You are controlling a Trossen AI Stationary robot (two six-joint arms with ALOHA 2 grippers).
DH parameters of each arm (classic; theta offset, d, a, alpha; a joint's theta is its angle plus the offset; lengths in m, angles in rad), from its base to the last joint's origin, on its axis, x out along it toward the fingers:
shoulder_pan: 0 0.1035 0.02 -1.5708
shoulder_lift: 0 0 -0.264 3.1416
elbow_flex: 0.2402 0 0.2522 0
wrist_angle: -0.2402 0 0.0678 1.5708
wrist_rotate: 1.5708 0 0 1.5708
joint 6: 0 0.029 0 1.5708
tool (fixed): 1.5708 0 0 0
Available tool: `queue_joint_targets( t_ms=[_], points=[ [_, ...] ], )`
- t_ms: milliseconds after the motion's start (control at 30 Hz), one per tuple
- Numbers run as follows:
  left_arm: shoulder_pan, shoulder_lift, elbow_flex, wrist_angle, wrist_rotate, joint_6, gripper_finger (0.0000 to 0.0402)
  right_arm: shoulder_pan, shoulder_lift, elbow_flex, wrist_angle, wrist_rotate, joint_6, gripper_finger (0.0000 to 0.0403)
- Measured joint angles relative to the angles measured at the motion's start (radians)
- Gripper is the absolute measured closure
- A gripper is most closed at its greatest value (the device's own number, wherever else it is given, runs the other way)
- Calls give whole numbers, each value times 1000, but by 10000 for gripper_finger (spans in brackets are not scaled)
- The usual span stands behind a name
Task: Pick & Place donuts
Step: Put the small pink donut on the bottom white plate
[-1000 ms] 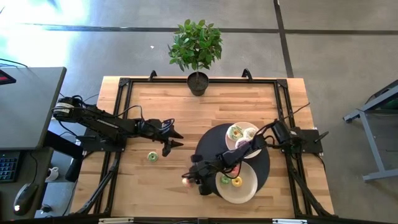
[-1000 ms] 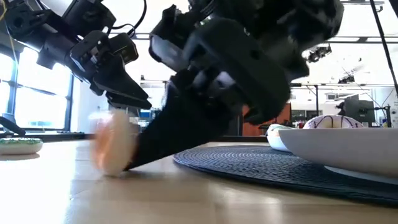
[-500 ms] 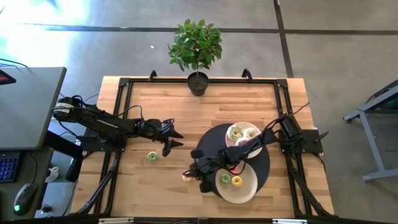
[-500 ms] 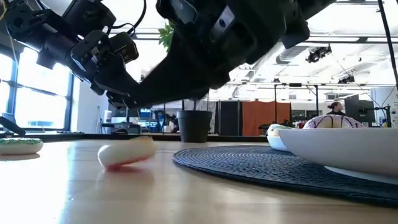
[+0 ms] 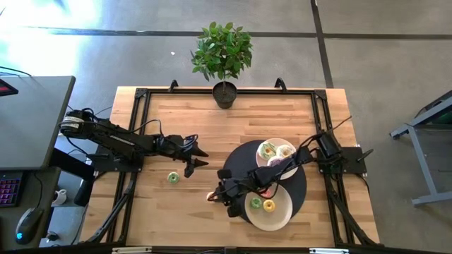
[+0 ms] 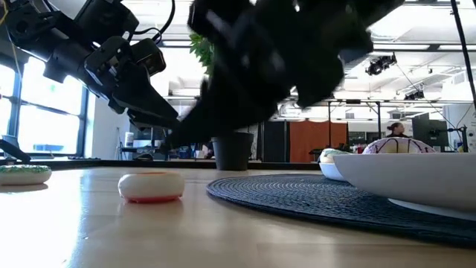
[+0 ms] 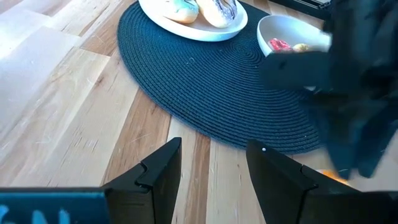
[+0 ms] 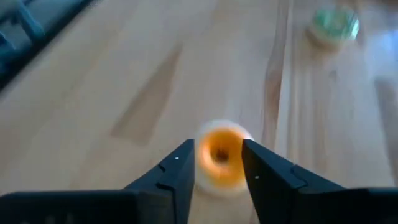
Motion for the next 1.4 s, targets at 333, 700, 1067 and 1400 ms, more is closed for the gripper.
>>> queue_joint_targets(
  t_ms=[333,700,1067,1400],
  points=[
    [0,0,0,0,0,0,222,-6,60,0,17,-20,-36,248],
    [0,0,0,-2,2,0,222,-10,46,-1,20,-42,-21,387],
    [0,0,0,-4,5,0,222,-6,-209,-1,-267,-245,451,391],
    [0,0,0,-13,5,0,222,111,-321,0,-644,-429,912,387]
  ],
)
